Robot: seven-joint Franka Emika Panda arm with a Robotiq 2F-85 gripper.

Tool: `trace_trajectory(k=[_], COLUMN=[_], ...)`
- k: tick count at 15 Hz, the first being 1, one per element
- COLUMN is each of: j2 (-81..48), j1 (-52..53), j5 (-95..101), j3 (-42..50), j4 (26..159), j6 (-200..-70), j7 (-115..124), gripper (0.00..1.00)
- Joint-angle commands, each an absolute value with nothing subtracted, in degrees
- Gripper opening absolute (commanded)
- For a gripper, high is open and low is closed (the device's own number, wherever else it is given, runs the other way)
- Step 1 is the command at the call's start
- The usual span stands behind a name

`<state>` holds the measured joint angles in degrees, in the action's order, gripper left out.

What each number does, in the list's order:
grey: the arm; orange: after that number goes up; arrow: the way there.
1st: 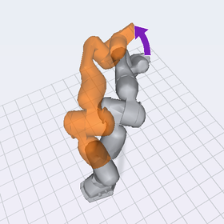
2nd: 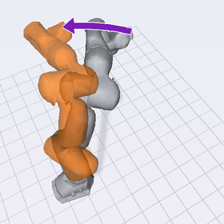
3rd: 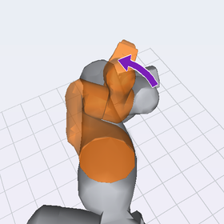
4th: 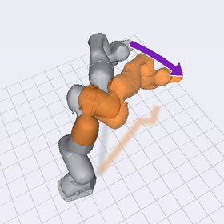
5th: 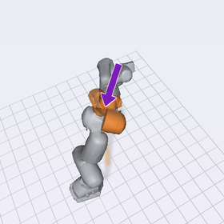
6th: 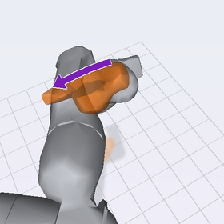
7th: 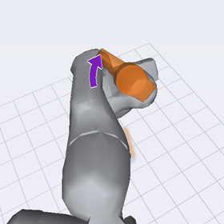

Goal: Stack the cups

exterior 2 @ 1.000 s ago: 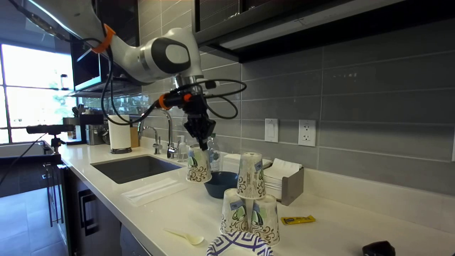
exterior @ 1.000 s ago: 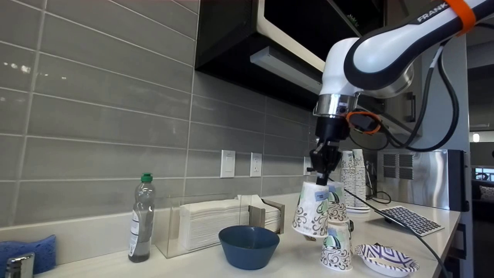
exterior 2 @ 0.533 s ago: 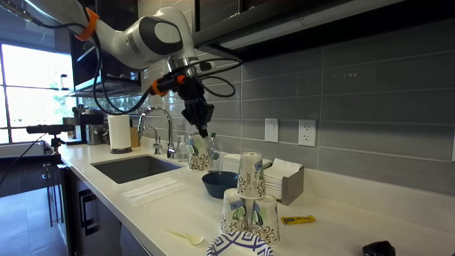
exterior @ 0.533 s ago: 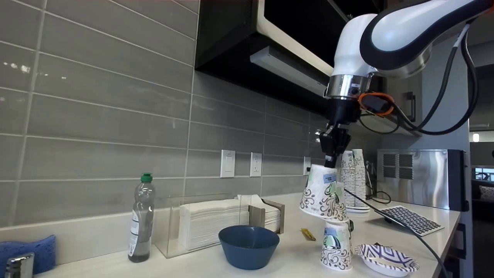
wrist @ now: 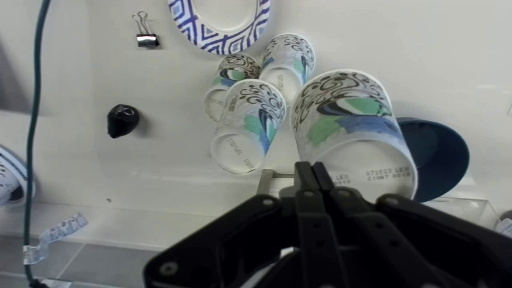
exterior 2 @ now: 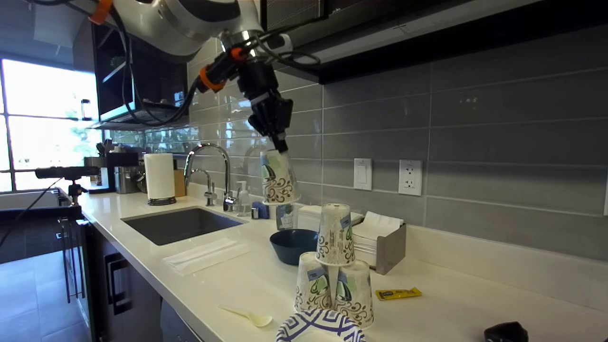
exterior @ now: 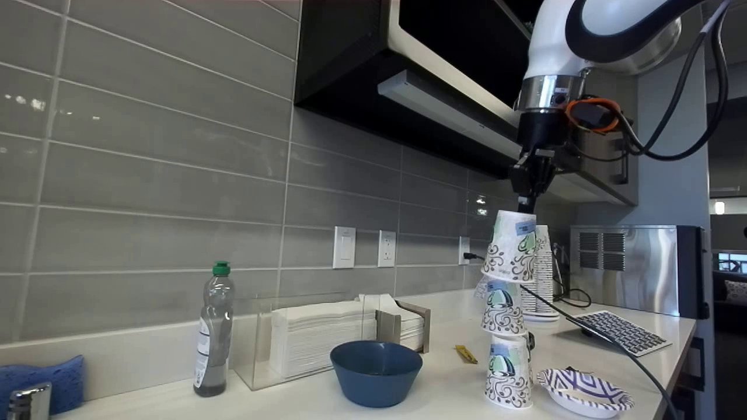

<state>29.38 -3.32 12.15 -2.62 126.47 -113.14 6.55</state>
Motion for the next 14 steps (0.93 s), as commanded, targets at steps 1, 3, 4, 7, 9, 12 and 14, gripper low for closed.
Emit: trace_trajectory(k=[1,3,4,7,9,12,14], j2=[29.3,28.1,27.2,24.8,23.2,20.8,19.3], j1=[-5.4,-6.2,-6.5,-7.2,-7.2,-6.8,-6.7], j5=[15.2,16.2,16.6,17.4,17.5,16.7,16.5], j3=[-2.1,-1.5,-1.2,-0.3,0.3,1.3,1.7], j4=[122.4,120.5,119.7,117.7,116.2,114.3,113.4], j6=[-109.0,-108.6,-108.9,-109.6,-109.7,-109.8,-109.6], j7=[7.1,6.9,6.8,6.5,6.2,5.4,5.1], gripper=[0.01,0.01,0.01,0.01,0.01,0.01,0.01])
